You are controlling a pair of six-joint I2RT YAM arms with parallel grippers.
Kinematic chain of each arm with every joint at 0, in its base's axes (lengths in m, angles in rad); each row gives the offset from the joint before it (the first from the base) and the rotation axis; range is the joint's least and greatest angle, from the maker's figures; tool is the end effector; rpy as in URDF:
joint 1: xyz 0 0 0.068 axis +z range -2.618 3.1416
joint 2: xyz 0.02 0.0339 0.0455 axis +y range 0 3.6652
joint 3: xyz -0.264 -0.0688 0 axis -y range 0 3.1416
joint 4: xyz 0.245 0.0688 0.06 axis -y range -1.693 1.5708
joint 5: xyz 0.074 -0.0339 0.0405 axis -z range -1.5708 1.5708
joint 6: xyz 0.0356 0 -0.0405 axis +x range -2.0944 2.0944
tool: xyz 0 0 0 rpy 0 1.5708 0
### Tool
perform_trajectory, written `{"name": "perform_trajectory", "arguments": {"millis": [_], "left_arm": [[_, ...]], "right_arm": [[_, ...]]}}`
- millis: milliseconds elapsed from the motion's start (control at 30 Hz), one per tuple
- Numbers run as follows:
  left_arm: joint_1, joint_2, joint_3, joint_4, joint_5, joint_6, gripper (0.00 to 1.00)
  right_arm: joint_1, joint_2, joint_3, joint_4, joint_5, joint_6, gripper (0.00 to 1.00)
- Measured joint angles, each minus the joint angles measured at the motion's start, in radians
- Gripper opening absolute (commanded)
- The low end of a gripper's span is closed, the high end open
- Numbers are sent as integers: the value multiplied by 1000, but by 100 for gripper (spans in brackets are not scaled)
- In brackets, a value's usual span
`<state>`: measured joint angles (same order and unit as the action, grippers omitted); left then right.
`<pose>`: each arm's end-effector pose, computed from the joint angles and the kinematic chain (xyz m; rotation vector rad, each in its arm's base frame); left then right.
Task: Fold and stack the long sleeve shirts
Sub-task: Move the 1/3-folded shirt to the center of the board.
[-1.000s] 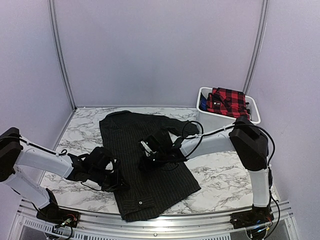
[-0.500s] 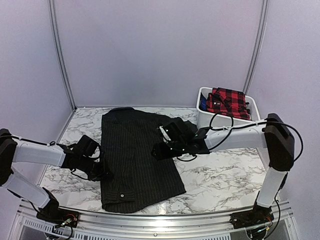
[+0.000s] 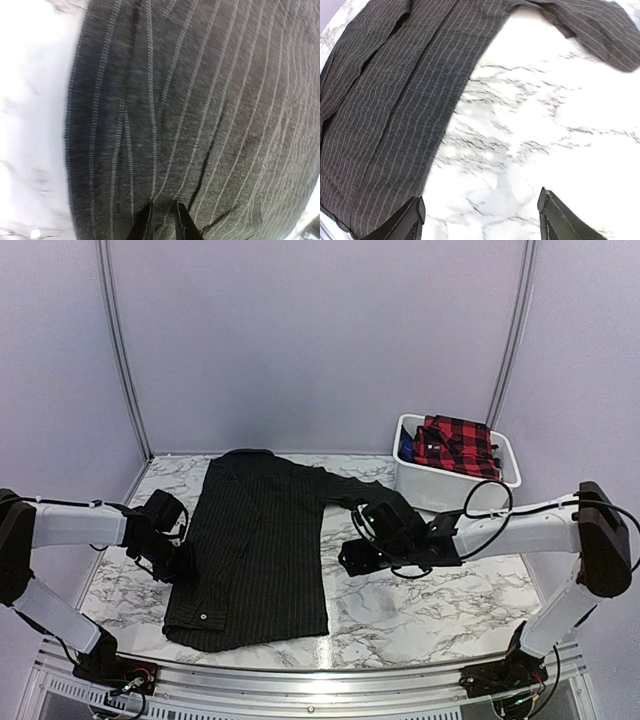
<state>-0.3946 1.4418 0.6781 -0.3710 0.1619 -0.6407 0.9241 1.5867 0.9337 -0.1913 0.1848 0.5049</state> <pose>0.2291 -0.1016 0.1503 -0.2936 2.7834 -0.5041 0.2026 0.2575 0.1948 -0.4239 2.4063 0.4372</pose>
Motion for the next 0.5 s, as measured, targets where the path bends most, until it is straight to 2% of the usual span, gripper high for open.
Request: {"name": "perform_trajectory", "arguments": {"millis": [133,267,400,500], "left_arm": [[-26,-3,50,-71,-56,21,26],[-142,-47,133,-135,-129,19,28],[-336,-73,232,-154,-193,-4,29],[-505,-31,312,-161,-235,-29,28]], "right_arm": [[-5,-88,-75,5,26,6,74],[-17,-175,-127,13,64,12,75],[-30,-216,-140,16,98,11,75],[-45,-224,-140,11,118,11,75]]}}
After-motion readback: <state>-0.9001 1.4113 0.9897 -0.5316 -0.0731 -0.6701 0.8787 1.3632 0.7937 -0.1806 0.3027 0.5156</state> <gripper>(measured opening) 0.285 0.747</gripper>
